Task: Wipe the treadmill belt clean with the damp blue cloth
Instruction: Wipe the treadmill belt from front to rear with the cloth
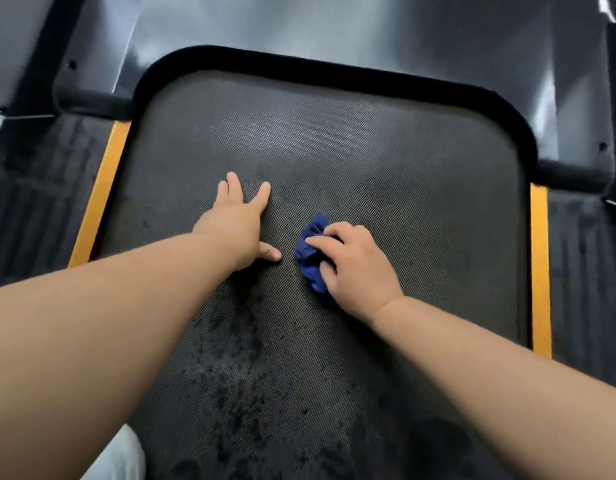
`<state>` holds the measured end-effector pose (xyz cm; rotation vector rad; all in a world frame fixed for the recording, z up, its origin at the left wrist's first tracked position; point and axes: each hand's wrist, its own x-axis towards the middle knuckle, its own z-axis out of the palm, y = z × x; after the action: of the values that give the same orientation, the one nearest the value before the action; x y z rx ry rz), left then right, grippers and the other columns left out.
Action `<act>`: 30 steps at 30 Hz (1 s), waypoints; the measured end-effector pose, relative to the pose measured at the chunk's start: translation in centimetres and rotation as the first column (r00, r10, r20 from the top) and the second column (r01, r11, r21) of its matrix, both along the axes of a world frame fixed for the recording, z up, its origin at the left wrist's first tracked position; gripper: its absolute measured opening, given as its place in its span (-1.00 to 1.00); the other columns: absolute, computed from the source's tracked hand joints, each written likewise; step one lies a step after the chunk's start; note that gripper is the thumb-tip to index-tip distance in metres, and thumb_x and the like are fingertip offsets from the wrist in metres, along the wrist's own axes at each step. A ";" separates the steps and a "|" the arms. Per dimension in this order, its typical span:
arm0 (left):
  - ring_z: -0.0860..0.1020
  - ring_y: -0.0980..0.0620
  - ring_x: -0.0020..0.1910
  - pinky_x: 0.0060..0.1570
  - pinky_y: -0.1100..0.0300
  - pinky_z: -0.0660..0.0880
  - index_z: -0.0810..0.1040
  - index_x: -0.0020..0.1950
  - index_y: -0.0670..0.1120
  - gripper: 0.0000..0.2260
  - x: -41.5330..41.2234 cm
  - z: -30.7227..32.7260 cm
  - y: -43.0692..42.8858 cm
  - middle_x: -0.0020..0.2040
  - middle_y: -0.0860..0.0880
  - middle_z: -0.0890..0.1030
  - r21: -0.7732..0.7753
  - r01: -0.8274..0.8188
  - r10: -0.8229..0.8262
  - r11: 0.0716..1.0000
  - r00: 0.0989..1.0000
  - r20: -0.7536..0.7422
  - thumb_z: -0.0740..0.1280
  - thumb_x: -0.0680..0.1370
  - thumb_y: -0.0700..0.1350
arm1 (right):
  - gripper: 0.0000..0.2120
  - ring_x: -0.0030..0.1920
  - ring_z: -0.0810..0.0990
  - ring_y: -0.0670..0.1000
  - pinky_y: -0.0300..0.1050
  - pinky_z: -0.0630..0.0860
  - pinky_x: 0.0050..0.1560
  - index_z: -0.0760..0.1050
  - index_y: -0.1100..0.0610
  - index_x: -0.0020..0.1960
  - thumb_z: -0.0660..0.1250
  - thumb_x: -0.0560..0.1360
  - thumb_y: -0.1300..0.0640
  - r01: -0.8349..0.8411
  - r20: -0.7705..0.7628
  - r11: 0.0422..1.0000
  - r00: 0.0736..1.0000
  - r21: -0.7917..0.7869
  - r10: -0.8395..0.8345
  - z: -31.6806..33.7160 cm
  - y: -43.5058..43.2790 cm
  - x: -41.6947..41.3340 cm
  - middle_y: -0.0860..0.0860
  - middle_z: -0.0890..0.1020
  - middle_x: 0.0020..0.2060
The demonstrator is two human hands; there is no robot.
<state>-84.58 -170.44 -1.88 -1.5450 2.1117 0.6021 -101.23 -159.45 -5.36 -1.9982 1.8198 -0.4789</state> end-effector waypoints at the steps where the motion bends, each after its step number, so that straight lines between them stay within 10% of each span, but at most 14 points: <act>1: -0.22 -0.15 0.53 0.40 -0.14 0.15 -0.22 0.55 0.11 0.07 0.0 0.0 -0.1 0.52 -0.23 -0.31 0.002 -0.001 0.001 1.000 1.000 -0.003 0.46 0.31 0.28 | -0.60 -0.04 0.51 0.18 0.05 0.51 0.05 0.58 0.09 0.14 0.18 0.38 0.03 0.047 0.017 0.999 0.999 -0.005 -0.047 0.2 -0.5 -0.6 0.09 0.56 0.01; 6: -0.20 -0.17 0.53 0.41 -0.14 0.13 -0.21 0.55 0.10 0.06 -0.1 0.6 -0.1 0.52 -0.24 -0.30 0.058 -0.004 0.003 0.998 1.000 0.017 0.46 0.32 0.27 | -0.29 0.21 0.42 -0.09 -0.28 0.32 0.26 0.28 -0.09 0.43 0.49 0.35 0.12 0.362 0.380 0.908 0.826 0.210 -0.417 4.5 -2.6 -2.5 -0.03 0.38 0.27; 9: 0.13 -0.08 0.51 0.41 0.02 0.18 0.18 0.53 0.06 -0.26 -0.8 2.4 -0.3 0.54 -0.14 0.11 0.061 -0.163 0.173 0.985 0.956 -0.238 0.40 0.43 0.19 | -0.21 0.09 0.56 -0.09 -0.22 0.46 0.11 0.26 -0.19 0.41 0.46 0.35 0.34 0.307 0.599 0.810 0.553 0.499 -0.579 6.8 -2.5 -3.4 0.03 0.47 0.26; 11: 0.45 0.08 0.26 0.25 0.16 0.33 0.50 0.28 0.05 -0.59 -1.6 3.9 0.1 0.24 0.04 0.51 0.337 -0.417 0.535 0.844 0.609 -0.586 0.35 0.48 0.15 | -0.24 0.05 0.63 0.03 -0.19 0.55 0.00 0.30 -0.06 0.41 0.34 0.37 0.50 0.136 0.742 0.778 0.239 0.613 -0.627 8.2 -2.7 -4.0 0.17 0.57 0.17; 13: 0.57 0.09 0.01 0.06 0.19 0.45 0.51 0.11 0.05 -0.73 -2.5 4.9 1.0 0.00 0.05 0.61 0.708 -0.389 0.806 0.590 0.228 -0.547 0.31 0.51 0.16 | -0.34 -0.01 0.65 0.08 -0.17 0.58 -0.03 0.35 0.06 0.38 0.24 0.39 0.55 0.019 0.789 0.789 0.039 0.614 -0.614 9.5 -3.1 -4.1 0.20 0.62 0.09; 16: 0.54 0.10 -0.14 0.00 0.21 0.46 0.55 0.08 0.05 -0.71 -3.0 4.7 2.5 -0.09 0.02 0.60 0.845 -0.229 0.870 0.483 0.236 -0.433 0.29 0.48 0.19 | -0.54 -0.07 0.65 0.07 -0.14 0.60 -0.03 0.46 0.17 0.26 0.21 0.43 0.48 -0.010 0.833 0.835 -0.054 0.550 -0.550 11.4 -3.3 -4.3 0.16 0.66 -0.02; 24: 0.47 0.11 0.02 0.09 0.08 0.28 0.53 0.19 0.02 -0.77 -2.9 6.8 1.6 0.08 0.07 0.60 0.769 -0.105 0.764 0.630 0.260 -0.590 0.28 0.55 -0.04 | -0.60 -0.08 0.63 0.07 -0.08 0.54 0.00 0.48 0.15 0.16 0.26 0.38 0.44 0.051 0.853 0.854 -0.101 0.518 -0.512 12.9 -4.2 -5.5 0.15 0.65 -0.05; 30: 0.55 -0.04 0.02 0.10 0.00 0.48 0.48 0.14 -0.08 -0.84 -3.9 8.5 0.9 0.04 -0.12 0.58 0.647 -0.111 0.654 0.754 0.204 -0.728 0.13 0.65 -0.13 | -0.36 -0.19 0.60 -0.04 -0.28 0.53 -0.25 0.43 0.06 0.31 0.48 0.26 0.28 -0.198 0.710 0.685 0.275 0.702 -0.648 11.5 -2.8 -5.7 0.01 0.65 -0.08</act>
<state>-88.43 -169.54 6.62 -1.5651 1.8042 2.6120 -106.94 -162.28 6.12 -0.5093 1.1422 -0.7223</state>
